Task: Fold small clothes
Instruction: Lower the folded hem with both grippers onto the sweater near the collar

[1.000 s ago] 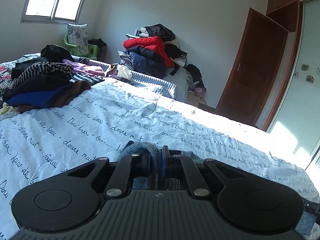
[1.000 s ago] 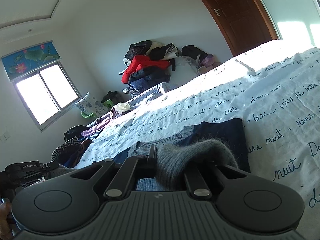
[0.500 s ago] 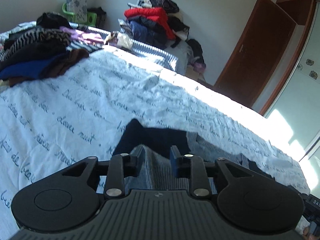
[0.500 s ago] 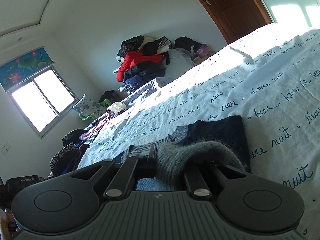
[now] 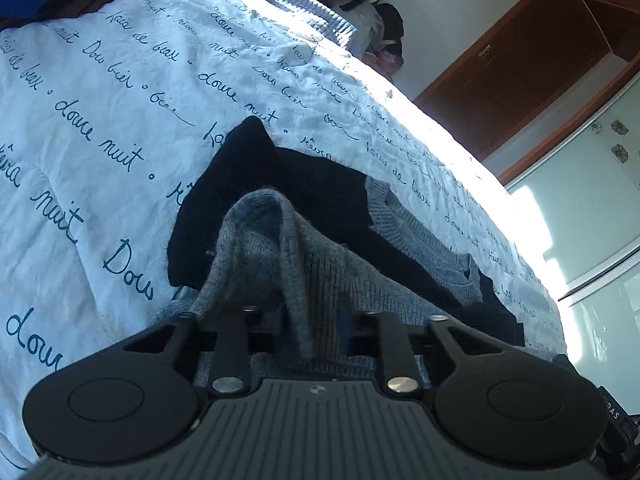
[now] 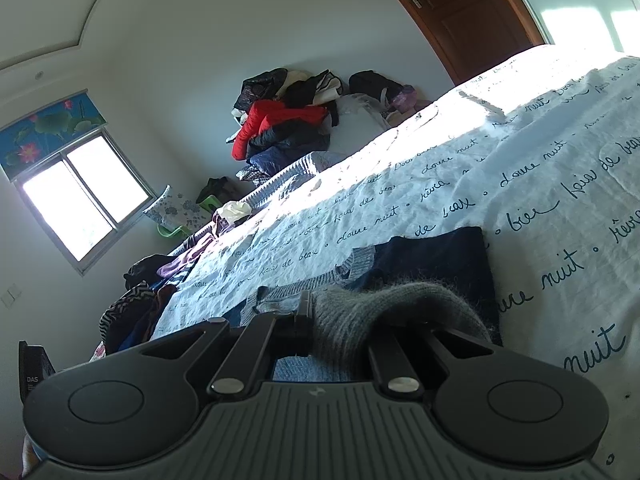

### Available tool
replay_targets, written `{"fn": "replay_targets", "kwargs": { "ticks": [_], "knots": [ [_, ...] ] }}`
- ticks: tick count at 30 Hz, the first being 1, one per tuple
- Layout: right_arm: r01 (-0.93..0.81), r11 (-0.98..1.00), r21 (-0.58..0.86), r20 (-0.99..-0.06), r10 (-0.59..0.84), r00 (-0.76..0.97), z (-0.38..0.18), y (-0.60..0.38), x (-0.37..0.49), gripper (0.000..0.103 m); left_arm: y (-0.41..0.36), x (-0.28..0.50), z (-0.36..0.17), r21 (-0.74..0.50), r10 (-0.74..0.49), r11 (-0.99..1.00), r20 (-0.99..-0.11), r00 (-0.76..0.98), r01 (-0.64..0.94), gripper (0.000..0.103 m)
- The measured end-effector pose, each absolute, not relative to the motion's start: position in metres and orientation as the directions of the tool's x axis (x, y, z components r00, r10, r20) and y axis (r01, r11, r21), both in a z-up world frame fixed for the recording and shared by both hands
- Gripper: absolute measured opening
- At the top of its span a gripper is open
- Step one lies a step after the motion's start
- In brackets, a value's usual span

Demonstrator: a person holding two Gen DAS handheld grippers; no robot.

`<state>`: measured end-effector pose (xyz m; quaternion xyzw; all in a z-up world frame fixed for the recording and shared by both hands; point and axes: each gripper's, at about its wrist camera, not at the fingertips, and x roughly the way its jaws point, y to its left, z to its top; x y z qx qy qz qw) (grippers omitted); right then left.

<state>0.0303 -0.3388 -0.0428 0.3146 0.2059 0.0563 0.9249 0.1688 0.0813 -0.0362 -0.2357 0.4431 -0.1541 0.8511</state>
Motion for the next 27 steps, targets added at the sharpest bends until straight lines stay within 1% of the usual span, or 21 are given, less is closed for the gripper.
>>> {"fn": "replay_targets", "kwargs": {
  "ticks": [2, 6, 13, 18, 27],
  "knots": [
    [0.027, 0.797, 0.604, -0.346, 0.232, 0.909, -0.043, -0.339, 0.030, 0.006, 0.086, 0.167, -0.038, -0.579, -0.501, 0.814, -0.659, 0.561, 0.047, 0.005],
    [0.026, 0.796, 0.604, -0.340, 0.228, 0.913, -0.040, -0.339, 0.029, 0.006, 0.089, 0.156, -0.018, -0.542, -0.461, 0.837, -0.619, 0.636, 0.079, 0.005],
    [0.021, 0.794, 0.608, -0.328, 0.228, 0.917, -0.036, -0.343, 0.032, 0.006, 0.100, 0.154, 0.020, -0.579, -0.456, 0.809, -0.518, 0.724, 0.095, 0.005],
    [0.015, 0.789, 0.614, -0.329, 0.238, 0.914, -0.034, -0.344, 0.040, 0.006, 0.098, 0.160, 0.030, -0.589, -0.449, 0.802, -0.492, 0.746, 0.095, 0.005],
    [0.022, 0.765, 0.644, -0.348, 0.267, 0.899, -0.039, -0.352, 0.062, 0.006, 0.098, 0.169, 0.046, -0.583, -0.397, 0.809, -0.443, 0.804, 0.078, 0.005]
  ]
}}
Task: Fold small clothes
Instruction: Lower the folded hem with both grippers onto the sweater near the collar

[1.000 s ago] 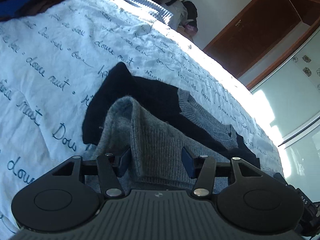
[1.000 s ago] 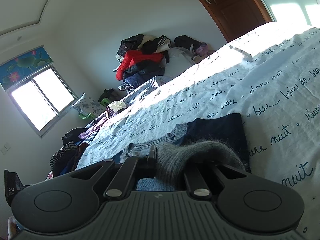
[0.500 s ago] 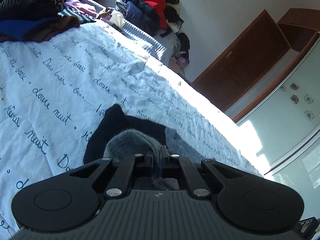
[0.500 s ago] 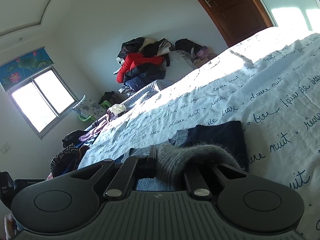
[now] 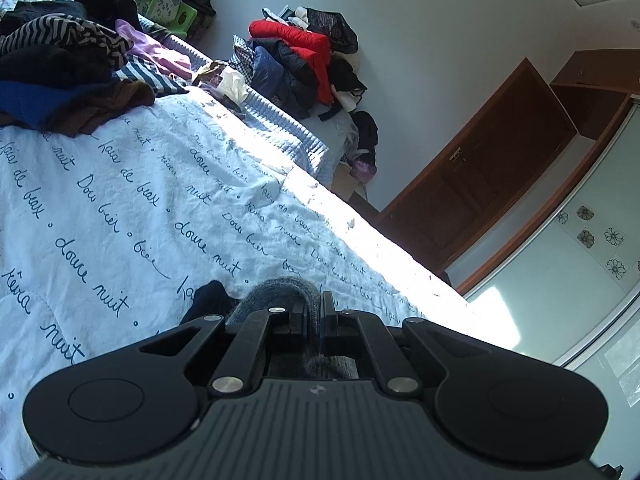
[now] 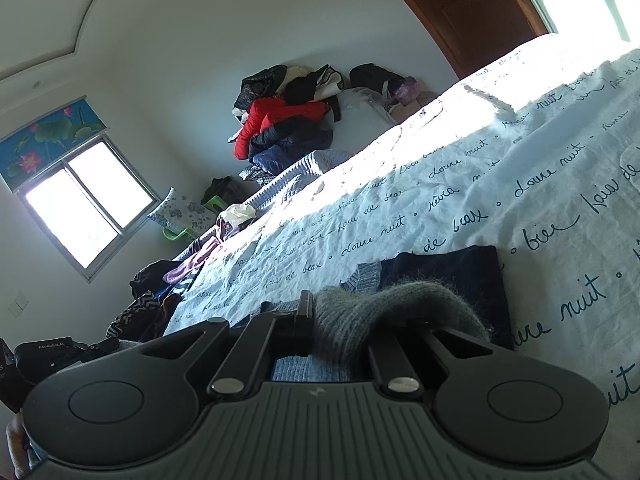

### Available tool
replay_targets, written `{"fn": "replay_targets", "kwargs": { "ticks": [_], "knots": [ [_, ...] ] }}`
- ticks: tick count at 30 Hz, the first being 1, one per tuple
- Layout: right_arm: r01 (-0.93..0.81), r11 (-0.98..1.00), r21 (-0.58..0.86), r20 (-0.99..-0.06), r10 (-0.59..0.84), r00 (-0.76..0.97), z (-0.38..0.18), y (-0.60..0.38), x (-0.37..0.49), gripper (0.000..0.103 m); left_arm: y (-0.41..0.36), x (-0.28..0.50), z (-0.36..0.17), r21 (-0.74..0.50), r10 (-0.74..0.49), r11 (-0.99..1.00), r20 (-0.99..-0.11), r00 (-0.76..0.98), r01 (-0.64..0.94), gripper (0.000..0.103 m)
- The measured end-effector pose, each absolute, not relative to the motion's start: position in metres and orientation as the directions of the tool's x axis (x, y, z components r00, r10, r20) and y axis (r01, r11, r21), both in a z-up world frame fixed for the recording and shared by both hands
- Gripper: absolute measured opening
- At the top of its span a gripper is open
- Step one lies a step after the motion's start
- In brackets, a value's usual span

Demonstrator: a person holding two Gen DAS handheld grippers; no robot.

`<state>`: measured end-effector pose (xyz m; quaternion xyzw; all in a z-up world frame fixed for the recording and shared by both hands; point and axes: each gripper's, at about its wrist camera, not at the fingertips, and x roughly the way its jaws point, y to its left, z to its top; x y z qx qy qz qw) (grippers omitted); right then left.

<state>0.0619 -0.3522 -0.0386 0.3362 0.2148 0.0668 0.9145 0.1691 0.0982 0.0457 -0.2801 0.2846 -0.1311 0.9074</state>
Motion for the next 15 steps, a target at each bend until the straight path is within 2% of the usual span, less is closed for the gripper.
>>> {"fn": "replay_targets", "kwargs": {
  "ticks": [15],
  "knots": [
    [0.073, 0.694, 0.716, -0.388, 0.310, 0.868, -0.064, -0.371, 0.101, 0.006, 0.084, 0.210, 0.029, -0.562, -0.352, 0.827, -0.492, 0.796, 0.018, 0.005]
  ]
}}
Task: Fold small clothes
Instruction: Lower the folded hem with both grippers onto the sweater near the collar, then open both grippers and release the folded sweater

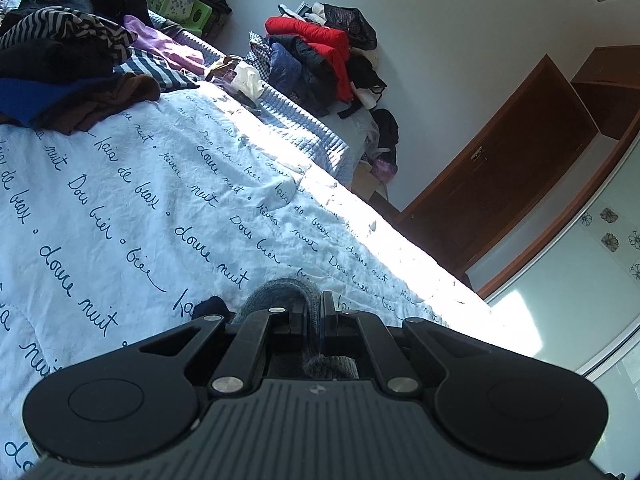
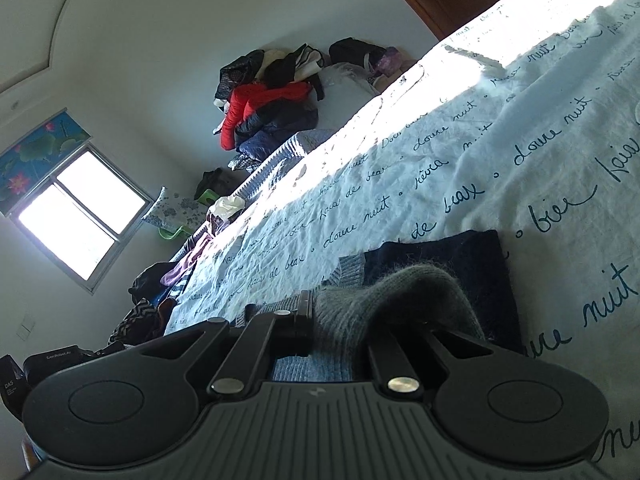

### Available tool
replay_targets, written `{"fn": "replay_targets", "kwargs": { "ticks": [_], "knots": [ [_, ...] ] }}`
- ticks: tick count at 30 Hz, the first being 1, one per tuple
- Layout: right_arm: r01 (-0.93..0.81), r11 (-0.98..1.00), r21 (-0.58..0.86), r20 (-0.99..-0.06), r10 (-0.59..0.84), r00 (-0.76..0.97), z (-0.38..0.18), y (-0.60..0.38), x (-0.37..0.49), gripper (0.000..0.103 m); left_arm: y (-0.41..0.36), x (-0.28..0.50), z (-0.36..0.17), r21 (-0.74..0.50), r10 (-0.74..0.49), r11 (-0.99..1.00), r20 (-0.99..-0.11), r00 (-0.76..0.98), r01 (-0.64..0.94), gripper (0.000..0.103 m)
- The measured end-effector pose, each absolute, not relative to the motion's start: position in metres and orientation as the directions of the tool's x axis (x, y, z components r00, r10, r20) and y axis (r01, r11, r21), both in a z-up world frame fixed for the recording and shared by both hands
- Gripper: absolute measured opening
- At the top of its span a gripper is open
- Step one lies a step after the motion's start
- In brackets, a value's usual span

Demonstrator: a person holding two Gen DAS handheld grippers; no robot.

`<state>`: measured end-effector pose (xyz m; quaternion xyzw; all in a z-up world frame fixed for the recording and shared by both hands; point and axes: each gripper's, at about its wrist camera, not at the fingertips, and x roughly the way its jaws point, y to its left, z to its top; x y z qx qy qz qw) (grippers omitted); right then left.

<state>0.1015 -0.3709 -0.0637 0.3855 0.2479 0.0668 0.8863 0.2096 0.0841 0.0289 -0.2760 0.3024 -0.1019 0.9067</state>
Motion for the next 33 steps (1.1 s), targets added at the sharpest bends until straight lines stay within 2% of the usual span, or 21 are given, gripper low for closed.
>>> {"fn": "replay_targets", "kwargs": {
  "ticks": [12, 21, 24, 26, 27, 29, 31, 33],
  "knots": [
    [0.119, 0.608, 0.785, -0.422, 0.384, 0.821, -0.088, -0.391, 0.131, 0.006, 0.086, 0.252, -0.013, -0.599, -0.357, 0.796, -0.584, 0.729, -0.090, 0.005],
    [0.171, 0.391, 0.904, -0.355, 0.468, 0.809, -0.109, -0.416, 0.141, 0.008, 0.093, 0.273, -0.036, -0.633, -0.379, 0.752, -0.640, 0.668, -0.181, 0.005],
    [0.175, 0.387, 0.905, -0.353, 0.457, 0.816, -0.108, -0.418, 0.143, 0.009, 0.092, 0.277, -0.039, -0.629, -0.382, 0.755, -0.650, 0.657, -0.184, 0.006],
    [0.186, 0.402, 0.897, -0.367, 0.440, 0.819, -0.107, -0.419, 0.146, 0.013, 0.091, 0.279, -0.041, -0.628, -0.383, 0.756, -0.654, 0.653, -0.185, 0.006],
    [0.187, 0.403, 0.896, -0.368, 0.436, 0.821, -0.107, -0.419, 0.147, 0.018, 0.090, 0.279, -0.042, -0.628, -0.382, 0.756, -0.655, 0.652, -0.187, 0.006],
    [0.182, 0.403, 0.897, -0.361, 0.429, 0.828, -0.108, -0.420, 0.148, 0.030, 0.090, 0.280, -0.043, -0.628, -0.381, 0.755, -0.656, 0.652, -0.190, 0.006],
    [0.177, 0.410, 0.895, -0.356, 0.416, 0.837, -0.107, -0.420, 0.149, 0.048, 0.089, 0.281, -0.041, -0.622, -0.376, 0.761, -0.654, 0.656, -0.184, 0.007],
    [0.166, 0.420, 0.892, -0.349, 0.407, 0.844, -0.103, -0.419, 0.151, 0.058, 0.086, 0.283, -0.039, -0.613, -0.371, 0.771, -0.653, 0.660, -0.173, 0.007]
  ]
}}
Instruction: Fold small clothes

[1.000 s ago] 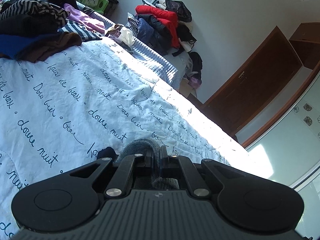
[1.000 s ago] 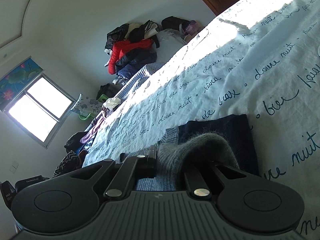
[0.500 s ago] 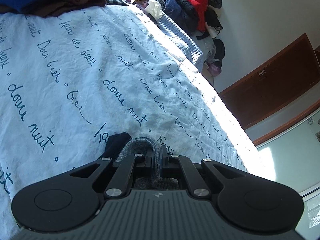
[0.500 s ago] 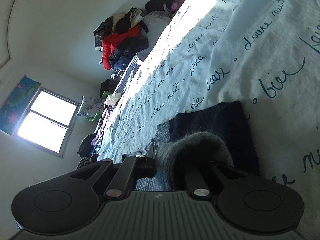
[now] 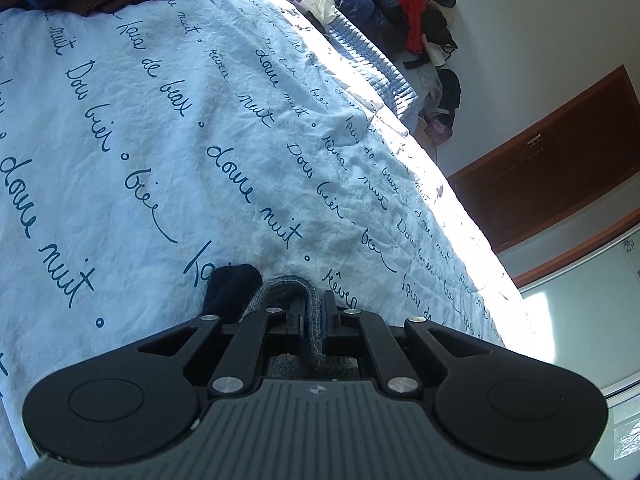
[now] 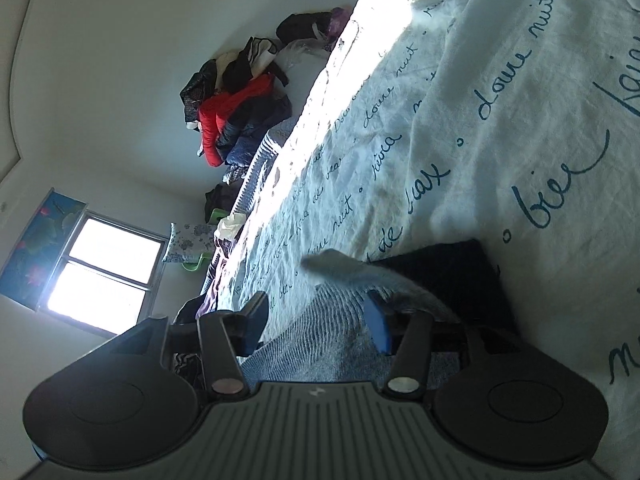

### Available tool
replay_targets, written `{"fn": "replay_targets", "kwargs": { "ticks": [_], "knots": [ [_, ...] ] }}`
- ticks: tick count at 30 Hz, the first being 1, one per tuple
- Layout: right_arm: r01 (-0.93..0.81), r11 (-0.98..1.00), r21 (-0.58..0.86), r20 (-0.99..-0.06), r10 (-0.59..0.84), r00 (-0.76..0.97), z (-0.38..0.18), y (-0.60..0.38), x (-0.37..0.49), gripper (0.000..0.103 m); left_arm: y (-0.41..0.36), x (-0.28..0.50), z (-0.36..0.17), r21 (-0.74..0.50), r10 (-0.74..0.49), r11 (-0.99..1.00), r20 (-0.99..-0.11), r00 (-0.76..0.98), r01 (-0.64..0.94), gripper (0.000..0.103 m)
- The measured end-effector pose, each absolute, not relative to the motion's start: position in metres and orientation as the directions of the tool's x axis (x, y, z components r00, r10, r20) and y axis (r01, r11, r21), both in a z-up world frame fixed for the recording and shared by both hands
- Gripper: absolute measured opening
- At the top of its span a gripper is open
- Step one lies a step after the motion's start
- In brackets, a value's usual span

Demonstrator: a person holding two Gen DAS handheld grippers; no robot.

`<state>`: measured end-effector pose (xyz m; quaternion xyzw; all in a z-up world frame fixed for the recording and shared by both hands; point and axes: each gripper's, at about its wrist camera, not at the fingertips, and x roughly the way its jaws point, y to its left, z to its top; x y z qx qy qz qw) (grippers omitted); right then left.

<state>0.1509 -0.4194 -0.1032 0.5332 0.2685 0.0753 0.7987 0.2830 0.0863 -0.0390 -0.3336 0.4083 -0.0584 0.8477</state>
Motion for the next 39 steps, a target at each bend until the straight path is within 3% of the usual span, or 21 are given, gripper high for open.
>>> {"fn": "replay_targets", "kwargs": {
  "ticks": [2, 9, 15, 18, 21, 26, 29, 31, 34, 39],
  "knots": [
    [0.173, 0.450, 0.876, -0.363, 0.379, 0.851, -0.099, -0.418, 0.152, 0.068, 0.084, 0.284, -0.035, -0.602, -0.364, 0.782, -0.650, 0.668, -0.159, 0.008],
    [0.158, 0.577, 0.802, -0.381, 0.288, 0.879, -0.079, -0.408, 0.145, 0.075, 0.076, 0.284, -0.020, -0.511, -0.281, 0.853, -0.619, 0.734, -0.105, 0.013],
    [0.116, 0.673, 0.730, -0.386, 0.266, 0.883, -0.062, -0.396, 0.141, 0.076, 0.080, 0.277, -0.012, -0.508, -0.298, 0.858, -0.608, 0.736, -0.072, 0.029],
    [0.049, 0.697, 0.715, -0.375, 0.324, 0.868, -0.057, -0.388, 0.141, 0.076, 0.069, 0.263, -0.010, -0.471, -0.317, 0.882, -0.610, 0.726, -0.011, 0.044],
    [0.018, 0.734, 0.678, -0.430, 0.377, 0.821, -0.060, -0.372, 0.147, 0.078, 0.055, 0.253, -0.014, -0.415, -0.315, 0.909, -0.632, 0.708, 0.035, 0.059],
    [0.175, 0.848, 0.500, -0.571, 0.171, 0.803, -0.070, -0.362, 0.151, 0.078, 0.042, 0.249, -0.027, -0.324, -0.256, 0.946, -0.683, 0.684, 0.031, 0.060],
    [0.158, 0.827, 0.539, -0.542, 0.198, 0.817, -0.066, -0.362, 0.138, 0.078, 0.038, 0.242, -0.026, -0.284, -0.241, 0.957, -0.678, 0.695, 0.055, 0.066],
    [0.132, 0.837, 0.532, -0.529, 0.207, 0.823, -0.060, -0.356, 0.128, 0.084, 0.034, 0.236, -0.025, -0.256, -0.229, 0.964, -0.672, 0.704, 0.068, 0.074],
    [0.075, 0.877, 0.475, -0.525, 0.214, 0.824, -0.051, -0.338, 0.112, 0.089, 0.027, 0.225, -0.024, -0.204, -0.211, 0.974, -0.663, 0.718, 0.097, 0.082],
    [-0.027, 0.946, 0.322, -0.571, 0.217, 0.792, -0.047, -0.303, 0.092, 0.094, 0.021, 0.204, -0.025, -0.100, -0.156, 0.988, -0.649, 0.744, 0.121, 0.084]
  ]
}}
